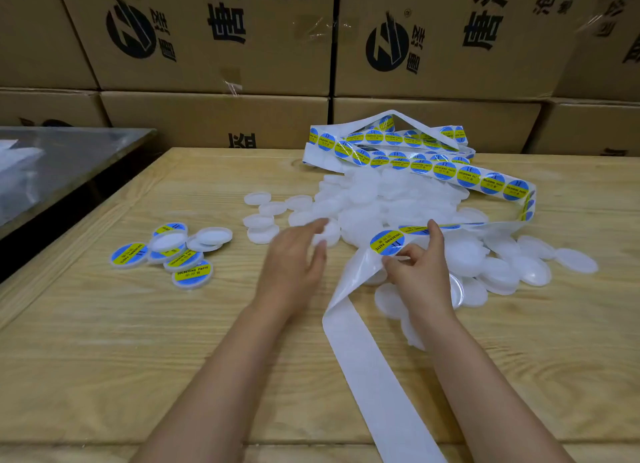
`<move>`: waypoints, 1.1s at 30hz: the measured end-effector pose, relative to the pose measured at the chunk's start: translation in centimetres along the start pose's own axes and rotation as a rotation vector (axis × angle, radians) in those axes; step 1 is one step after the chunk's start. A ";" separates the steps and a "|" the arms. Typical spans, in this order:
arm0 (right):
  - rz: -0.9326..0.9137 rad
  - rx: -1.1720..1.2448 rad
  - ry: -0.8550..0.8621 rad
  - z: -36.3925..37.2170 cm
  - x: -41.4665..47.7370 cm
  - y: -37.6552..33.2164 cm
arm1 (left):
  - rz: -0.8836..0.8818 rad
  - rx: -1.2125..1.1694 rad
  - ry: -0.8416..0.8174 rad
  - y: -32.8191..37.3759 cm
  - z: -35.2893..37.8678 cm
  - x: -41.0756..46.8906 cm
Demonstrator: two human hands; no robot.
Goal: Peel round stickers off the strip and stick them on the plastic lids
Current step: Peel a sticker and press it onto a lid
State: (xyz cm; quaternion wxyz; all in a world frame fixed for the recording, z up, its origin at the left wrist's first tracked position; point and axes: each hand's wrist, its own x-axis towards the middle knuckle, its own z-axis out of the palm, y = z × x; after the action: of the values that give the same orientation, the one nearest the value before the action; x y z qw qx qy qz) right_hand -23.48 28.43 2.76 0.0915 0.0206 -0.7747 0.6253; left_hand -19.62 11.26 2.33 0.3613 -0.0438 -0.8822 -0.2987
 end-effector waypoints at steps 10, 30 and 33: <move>-0.232 -0.204 -0.223 1.2 -1.6 -0.5 | -0.060 -0.376 -0.333 1.9 3.1 -0.6; -0.077 -0.010 -0.166 1.0 -1.8 -1.3 | 0.122 -0.089 -0.072 2.1 1.8 -0.2; -0.042 0.030 -0.175 0.9 -1.9 -1.6 | 0.200 0.001 0.012 2.2 1.7 -0.3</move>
State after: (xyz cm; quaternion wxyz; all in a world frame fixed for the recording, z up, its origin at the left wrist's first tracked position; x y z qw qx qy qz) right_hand -21.48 27.05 3.78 0.0362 0.0927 -0.7696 0.6307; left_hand -19.74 14.07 2.29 0.3947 -0.1295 -0.8714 -0.2610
